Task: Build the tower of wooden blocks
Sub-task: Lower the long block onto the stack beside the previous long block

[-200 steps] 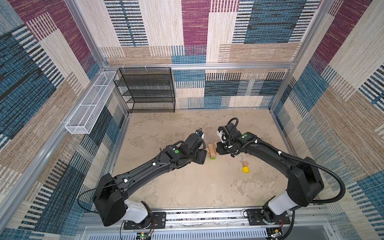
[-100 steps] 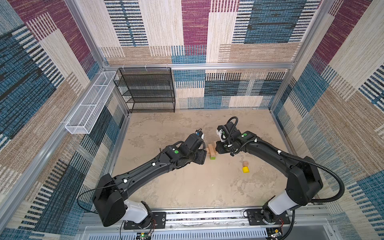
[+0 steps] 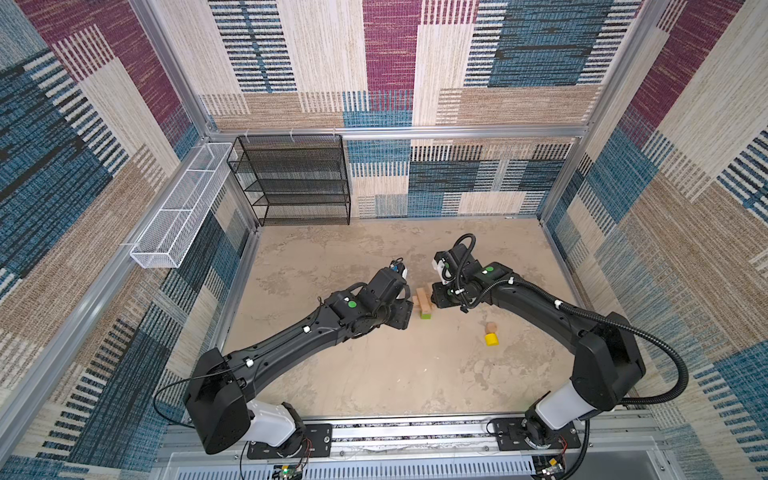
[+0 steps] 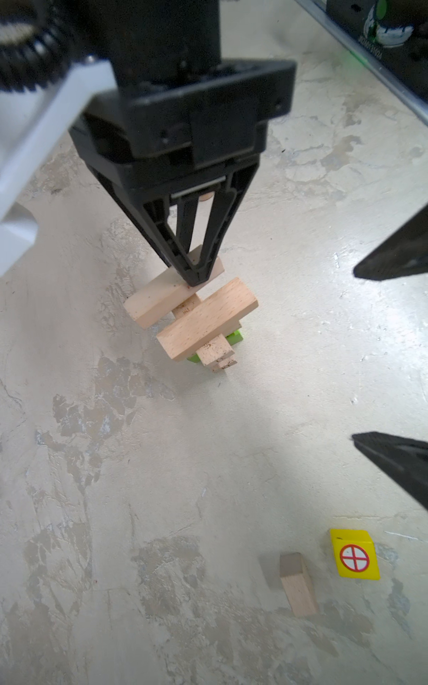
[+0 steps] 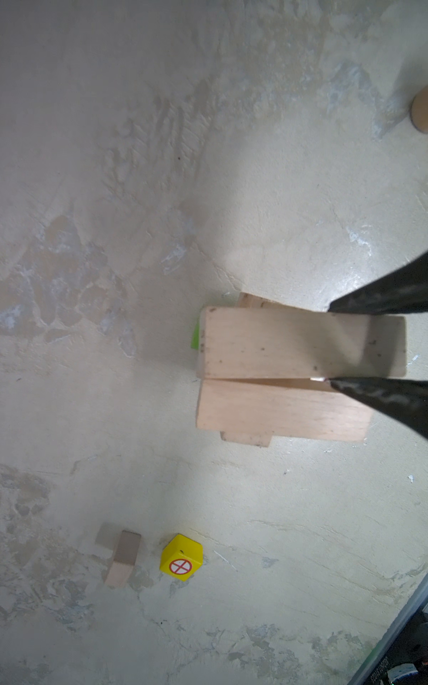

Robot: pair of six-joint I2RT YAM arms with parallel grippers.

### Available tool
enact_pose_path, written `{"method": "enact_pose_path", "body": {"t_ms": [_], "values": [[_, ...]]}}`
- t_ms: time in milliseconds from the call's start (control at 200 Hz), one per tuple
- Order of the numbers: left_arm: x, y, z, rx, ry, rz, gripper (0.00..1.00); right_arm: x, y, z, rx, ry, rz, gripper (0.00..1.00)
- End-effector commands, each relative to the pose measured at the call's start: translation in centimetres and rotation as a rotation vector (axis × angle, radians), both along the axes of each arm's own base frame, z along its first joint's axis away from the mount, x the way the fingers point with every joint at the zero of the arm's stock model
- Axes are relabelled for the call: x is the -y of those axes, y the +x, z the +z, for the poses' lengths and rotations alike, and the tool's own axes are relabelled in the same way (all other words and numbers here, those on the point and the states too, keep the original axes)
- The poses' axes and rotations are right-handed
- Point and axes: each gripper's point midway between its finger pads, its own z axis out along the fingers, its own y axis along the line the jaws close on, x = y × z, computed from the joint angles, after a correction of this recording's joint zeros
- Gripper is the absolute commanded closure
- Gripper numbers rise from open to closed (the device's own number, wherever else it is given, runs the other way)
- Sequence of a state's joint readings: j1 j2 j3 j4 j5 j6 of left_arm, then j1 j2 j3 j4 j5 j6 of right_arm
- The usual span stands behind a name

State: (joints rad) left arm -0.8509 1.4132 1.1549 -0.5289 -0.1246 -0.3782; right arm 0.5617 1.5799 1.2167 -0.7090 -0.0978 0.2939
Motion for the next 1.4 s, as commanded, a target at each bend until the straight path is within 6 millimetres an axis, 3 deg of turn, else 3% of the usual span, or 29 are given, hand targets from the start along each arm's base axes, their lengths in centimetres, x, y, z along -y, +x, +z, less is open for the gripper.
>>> {"method": "enact_pose_path", "body": {"t_ms": [0, 1392], "values": [[0.07, 0.08, 0.23, 0.014, 0.000, -0.013, 0.31, -0.15, 0.00, 0.10, -0.003, 0.008, 0.001, 0.75], [-0.71, -0.45, 0.42, 0.017, 0.005, -0.022, 0.31, -0.19, -0.20, -0.21, -0.035, 0.011, -0.021, 0.71]]}}
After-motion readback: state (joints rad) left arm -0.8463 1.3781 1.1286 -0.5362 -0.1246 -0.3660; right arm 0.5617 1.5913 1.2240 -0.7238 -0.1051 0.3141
